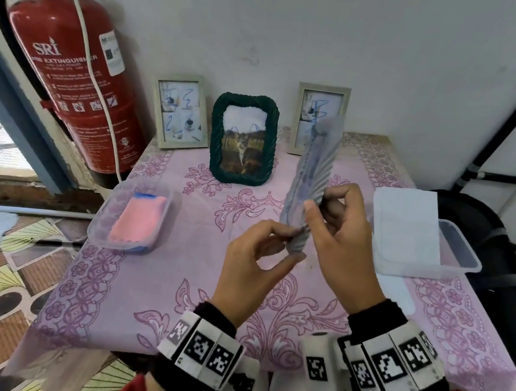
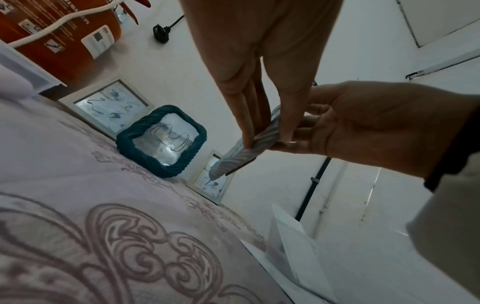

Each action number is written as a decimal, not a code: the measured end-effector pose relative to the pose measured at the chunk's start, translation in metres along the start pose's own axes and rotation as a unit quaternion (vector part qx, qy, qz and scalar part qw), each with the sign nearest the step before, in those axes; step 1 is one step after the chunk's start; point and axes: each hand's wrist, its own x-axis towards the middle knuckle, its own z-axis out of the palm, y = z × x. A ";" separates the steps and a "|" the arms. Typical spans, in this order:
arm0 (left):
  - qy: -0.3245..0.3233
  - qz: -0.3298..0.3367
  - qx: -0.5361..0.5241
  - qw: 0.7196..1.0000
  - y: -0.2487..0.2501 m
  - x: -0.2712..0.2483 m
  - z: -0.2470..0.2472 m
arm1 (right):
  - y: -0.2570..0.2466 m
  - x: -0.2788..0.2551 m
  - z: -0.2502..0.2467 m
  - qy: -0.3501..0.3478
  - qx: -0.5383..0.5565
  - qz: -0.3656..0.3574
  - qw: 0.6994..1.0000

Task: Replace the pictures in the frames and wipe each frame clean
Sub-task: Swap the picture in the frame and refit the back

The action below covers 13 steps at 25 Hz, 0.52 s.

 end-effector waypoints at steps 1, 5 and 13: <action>-0.008 0.010 0.027 1.000 0.000 0.001 0.000 | -0.001 0.000 -0.003 -0.001 0.009 0.006 1.000; 0.042 0.032 0.101 0.994 -0.004 0.005 -0.012 | -0.001 -0.001 -0.012 0.026 0.071 0.047 0.996; 0.064 -0.144 -0.111 0.981 -0.023 0.013 -0.034 | 0.027 -0.012 -0.014 0.061 0.094 0.128 0.985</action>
